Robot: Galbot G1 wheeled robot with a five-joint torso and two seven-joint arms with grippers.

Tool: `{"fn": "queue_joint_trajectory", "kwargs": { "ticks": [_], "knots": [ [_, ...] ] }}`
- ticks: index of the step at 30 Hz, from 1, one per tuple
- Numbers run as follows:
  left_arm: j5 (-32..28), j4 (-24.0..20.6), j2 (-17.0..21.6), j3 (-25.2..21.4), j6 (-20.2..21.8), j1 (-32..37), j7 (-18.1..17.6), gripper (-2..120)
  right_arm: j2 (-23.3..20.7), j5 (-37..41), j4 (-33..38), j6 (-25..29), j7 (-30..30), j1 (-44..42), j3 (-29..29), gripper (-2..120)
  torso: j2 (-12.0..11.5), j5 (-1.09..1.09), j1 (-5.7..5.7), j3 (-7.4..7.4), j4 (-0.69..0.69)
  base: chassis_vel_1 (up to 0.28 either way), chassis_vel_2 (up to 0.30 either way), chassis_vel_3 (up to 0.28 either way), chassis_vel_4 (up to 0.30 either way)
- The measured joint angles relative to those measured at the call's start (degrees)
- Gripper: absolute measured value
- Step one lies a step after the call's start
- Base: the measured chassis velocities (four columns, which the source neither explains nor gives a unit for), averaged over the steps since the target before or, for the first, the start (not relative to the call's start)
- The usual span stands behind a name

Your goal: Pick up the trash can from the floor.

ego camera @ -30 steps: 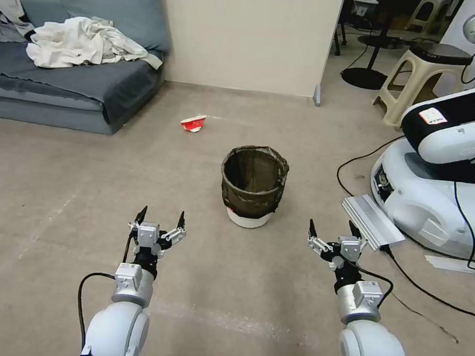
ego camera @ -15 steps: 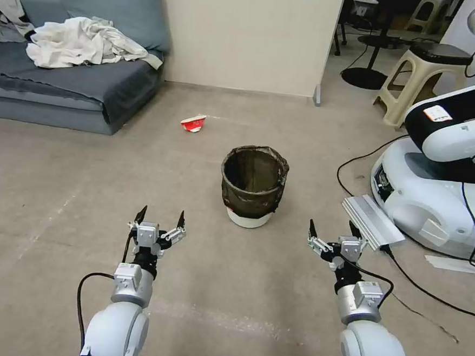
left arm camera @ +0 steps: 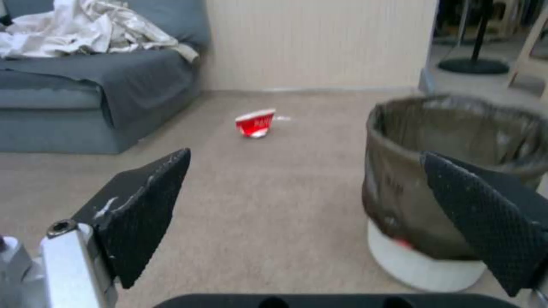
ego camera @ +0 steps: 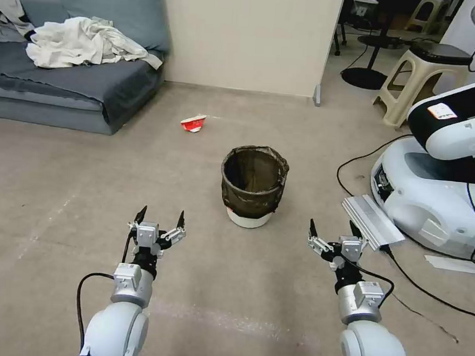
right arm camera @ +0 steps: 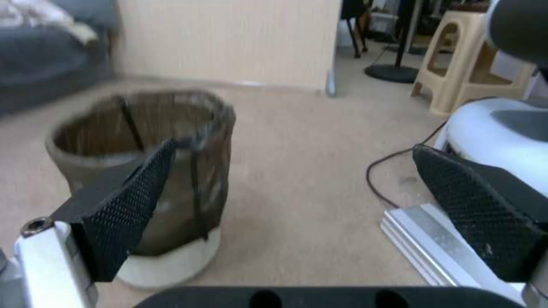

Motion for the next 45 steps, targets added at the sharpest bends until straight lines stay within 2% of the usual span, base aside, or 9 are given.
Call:
{"fn": "queue_joint_trajectory", "kwargs": {
  "ticks": [5,10,11,17,20,24,27,34,45],
  "knots": [
    [0.0,0.0,0.0,0.0,0.0,0.0,0.0,100,0.0,0.0,0.0,0.0,0.0,0.0,0.0,100,0.0,0.0,0.0,0.0,0.0,0.0,0.0,0.0,0.0],
    [-1.8,-5.4,-0.4,-1.2,0.7,3.0,1.2,100,0.3,2.6,5.1,-0.8,0.1,-2.6,1.1,100,0.0,0.03,0.0,0.0,0.03,0.0,0.0,0.0,0.0],
    [-1.6,-5.1,-0.4,-1.0,0.7,2.8,1.1,100,0.3,2.2,5.4,-0.7,0.1,-2.7,0.9,100,0.0,-0.01,0.0,-0.01,-0.05,0.0,0.0,0.0,0.0],
    [-0.5,-2.2,-0.1,-0.3,0.2,1.3,0.4,100,0.1,0.4,2.1,-0.1,0.0,-1.1,0.2,100,0.0,-0.02,0.0,0.0,0.0,0.0,0.0,0.0,0.0],
    [-3.1,-7.0,-0.7,-1.8,1.1,3.9,1.8,100,0.3,2.2,5.2,-0.4,0.0,-2.8,1.0,100,0.0,0.0,0.0,0.0,0.01,0.0,0.0,0.0,0.0],
    [-9.9,-19.2,-2.1,-5.5,3.9,10.6,5.7,100,1.3,8.6,16.6,-1.6,-0.1,-8.9,3.9,100,0.0,0.01,0.0,0.0,0.01,0.0,0.0,0.0,0.0],
    [-11.1,-21.1,-2.3,-6.1,4.4,11.7,6.3,100,1.7,11.3,21.8,-2.2,-0.1,-11.7,5.2,100,0.0,-0.03,0.0,0.0,0.0,0.0,0.0,0.0,0.0],
    [-11.3,-20.4,-1.9,-6.2,1.6,12.3,6.5,100,1.9,12.7,22.8,2.5,-2.2,-13.1,5.8,100,0.0,0.01,0.0,0.0,0.0,0.0,0.0,0.0,0.0],
    [-11.4,-19.3,-1.2,-6.5,1.4,12.0,6.5,100,2.1,12.3,21.2,3.3,-2.9,-12.9,5.3,100,0.0,0.0,0.0,0.0,0.0,0.0,0.0,0.0,0.0]
  ]
}}
